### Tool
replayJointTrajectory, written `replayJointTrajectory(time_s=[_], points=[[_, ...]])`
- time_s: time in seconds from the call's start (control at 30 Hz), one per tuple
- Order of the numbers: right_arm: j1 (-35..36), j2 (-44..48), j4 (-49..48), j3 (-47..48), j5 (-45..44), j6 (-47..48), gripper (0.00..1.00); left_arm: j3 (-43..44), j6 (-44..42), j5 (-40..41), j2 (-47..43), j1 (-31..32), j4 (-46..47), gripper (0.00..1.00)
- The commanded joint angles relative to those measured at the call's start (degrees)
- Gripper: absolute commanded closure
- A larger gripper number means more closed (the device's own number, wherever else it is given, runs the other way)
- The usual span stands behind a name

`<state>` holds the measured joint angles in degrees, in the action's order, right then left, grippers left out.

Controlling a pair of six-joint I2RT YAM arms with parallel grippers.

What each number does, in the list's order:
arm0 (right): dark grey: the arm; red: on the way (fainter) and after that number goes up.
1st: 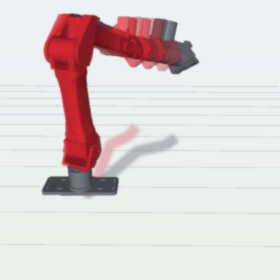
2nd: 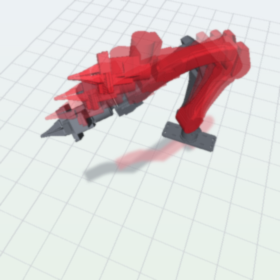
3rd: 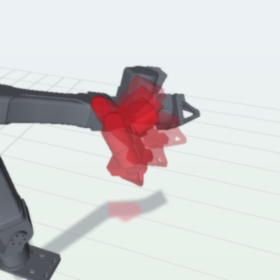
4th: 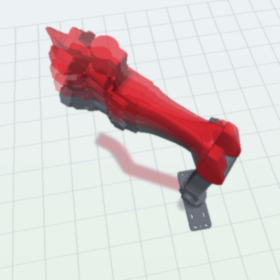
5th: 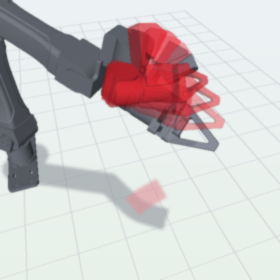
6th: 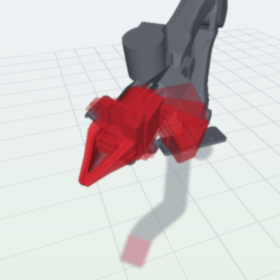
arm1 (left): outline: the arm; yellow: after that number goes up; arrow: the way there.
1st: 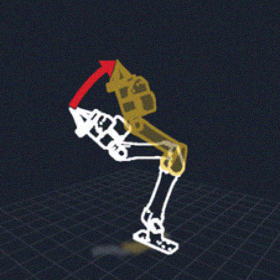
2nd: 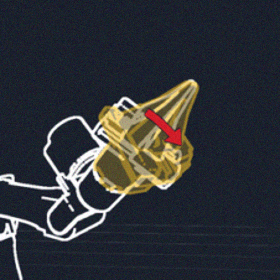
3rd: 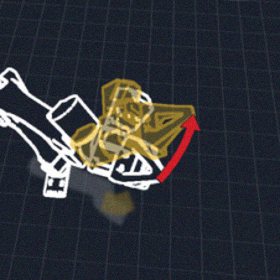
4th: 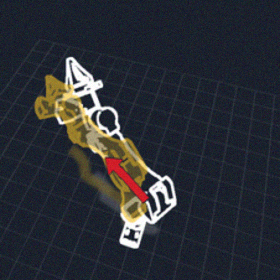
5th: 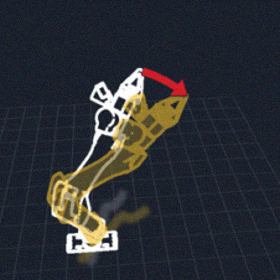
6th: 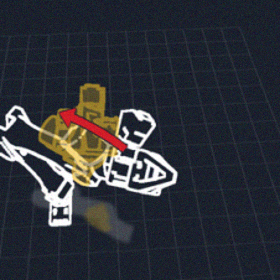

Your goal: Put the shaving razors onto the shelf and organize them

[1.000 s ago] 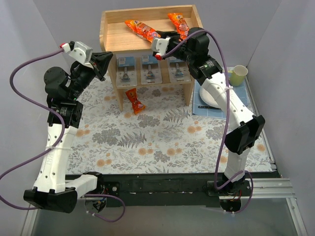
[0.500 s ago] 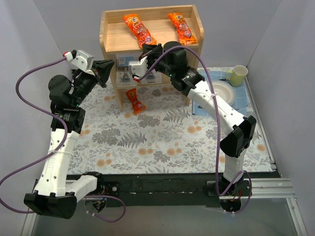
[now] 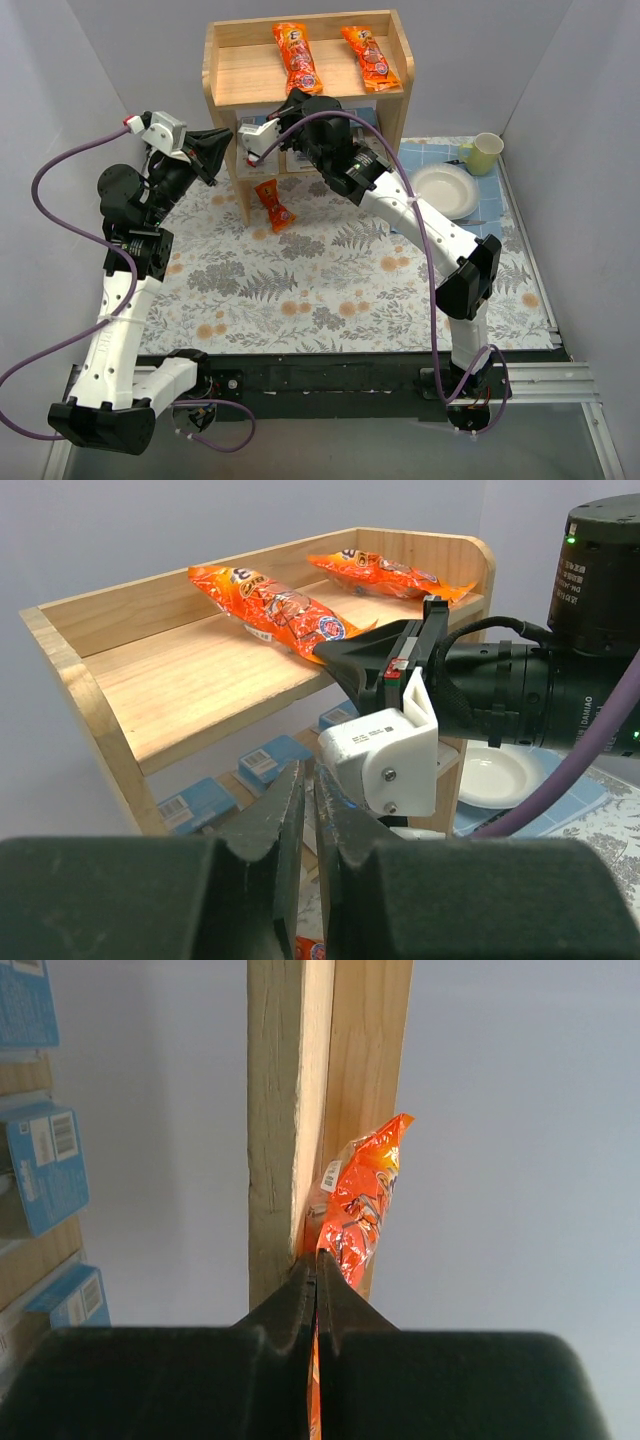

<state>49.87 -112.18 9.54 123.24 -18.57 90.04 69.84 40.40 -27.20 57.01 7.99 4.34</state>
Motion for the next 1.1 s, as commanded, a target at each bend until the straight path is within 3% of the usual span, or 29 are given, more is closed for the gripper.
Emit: replayJointTrajectory(time_s=[0.0, 0.3, 0.5, 0.53, 0.63, 0.93, 1.07], points=[[-0.21, 0.29, -1.01, 1.74, -5.95, 1.63, 0.99, -0.76, 0.64, 0.39, -1.12, -0.25, 0.67, 0.91], [-0.21, 1.17, -1.54, -0.1, -6.92, 1.1, 0.99, -0.94, 0.55, 0.57, -1.2, -0.43, 0.32, 0.9], [-0.3, 3.98, -8.92, -7.48, -5.78, 3.13, 0.97, -1.11, 0.55, 0.57, -1.29, -0.69, 0.14, 0.88], [-0.3, 4.16, -8.93, -7.92, -5.69, 3.12, 0.83, -1.11, 0.55, 0.57, -1.38, -0.69, 0.14, 0.88], [-0.3, 5.56, -12.52, -10.03, -4.2, 2.86, 0.6, -1.11, 0.55, 0.57, -1.47, -0.87, 0.14, 0.87], [0.49, 13.47, -15.7, -19.51, 1.25, 1.9, 0.45, -2.25, 0.73, 0.39, -1.99, -0.96, 0.5, 0.85], [1.63, 22.94, -17.18, -31.78, 4.93, -1.35, 0.43, -2.96, 0.64, 1.7, -3.13, -0.96, -0.38, 0.68]])
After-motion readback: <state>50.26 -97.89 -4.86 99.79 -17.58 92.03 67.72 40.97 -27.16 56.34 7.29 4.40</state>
